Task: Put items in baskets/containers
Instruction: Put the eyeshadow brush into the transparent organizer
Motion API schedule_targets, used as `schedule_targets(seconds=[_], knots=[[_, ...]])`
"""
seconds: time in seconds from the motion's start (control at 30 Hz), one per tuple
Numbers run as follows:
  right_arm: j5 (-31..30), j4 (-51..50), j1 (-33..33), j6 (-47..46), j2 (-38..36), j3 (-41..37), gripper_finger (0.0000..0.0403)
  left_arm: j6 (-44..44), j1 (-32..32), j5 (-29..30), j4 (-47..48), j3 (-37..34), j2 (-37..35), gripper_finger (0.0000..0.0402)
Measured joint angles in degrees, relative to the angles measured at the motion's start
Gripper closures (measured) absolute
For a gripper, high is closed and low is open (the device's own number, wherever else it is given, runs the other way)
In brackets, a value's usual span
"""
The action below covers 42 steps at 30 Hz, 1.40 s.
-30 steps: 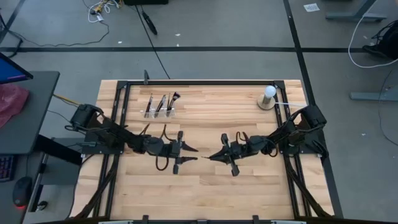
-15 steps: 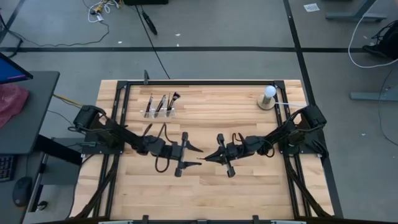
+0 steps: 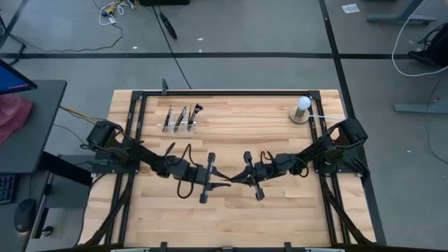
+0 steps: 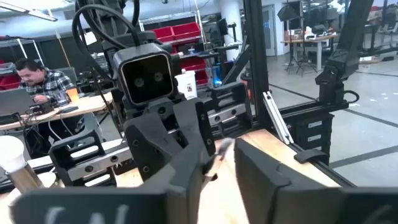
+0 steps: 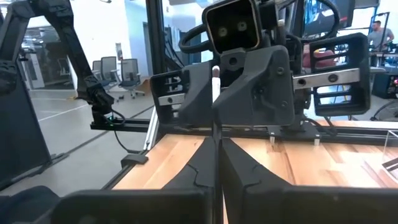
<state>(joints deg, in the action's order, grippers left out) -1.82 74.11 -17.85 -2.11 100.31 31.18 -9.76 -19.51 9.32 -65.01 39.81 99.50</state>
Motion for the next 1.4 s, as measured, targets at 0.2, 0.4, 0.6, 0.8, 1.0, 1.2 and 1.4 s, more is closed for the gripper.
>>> schedule_targets(seconds=[0.2, 0.4, 0.6, 0.8, 1.0, 1.2, 1.4], knots=[[0.14, -0.3, -0.02, -0.2, 0.0, 0.0, 0.0395, -0.22, 0.07, 0.17, 0.36, 0.0, -0.04, 0.0374], [-0.1, -1.03, -0.02, -0.42, 0.0, -0.04, 0.0394, -0.15, 0.09, 1.08, 1.24, 0.0, -0.09, 0.0384], [-3.79, -4.76, -0.01, -3.93, 0.0, -0.04, 0.0375, 1.85, 0.09, 3.97, 8.5, -0.02, -1.98, 0.0374], [-7.07, -6.91, 1.08, -8.13, 0.0, -0.04, 0.0321, 6.13, 0.08, 7.27, 20.74, -0.04, -7.1, 0.0386], [-7.15, -9.83, 2.59, -9.43, -0.02, -0.02, 0.0248, 12.13, 0.07, 10.02, 31.1, -0.04, -11.94, 0.0374], [-7.17, -12.5, 3.48, -12.82, -0.02, -0.04, 0.0208, 23.58, 0.48, 19.06, 52.0, -0.07, -21.95, 0.0386], [-7.07, -12.45, 3.43, -12.5, -0.02, -0.04, 0.0208, 33.37, 2.27, 28.54, 72.71, -0.02, -34.87, 0.038]])
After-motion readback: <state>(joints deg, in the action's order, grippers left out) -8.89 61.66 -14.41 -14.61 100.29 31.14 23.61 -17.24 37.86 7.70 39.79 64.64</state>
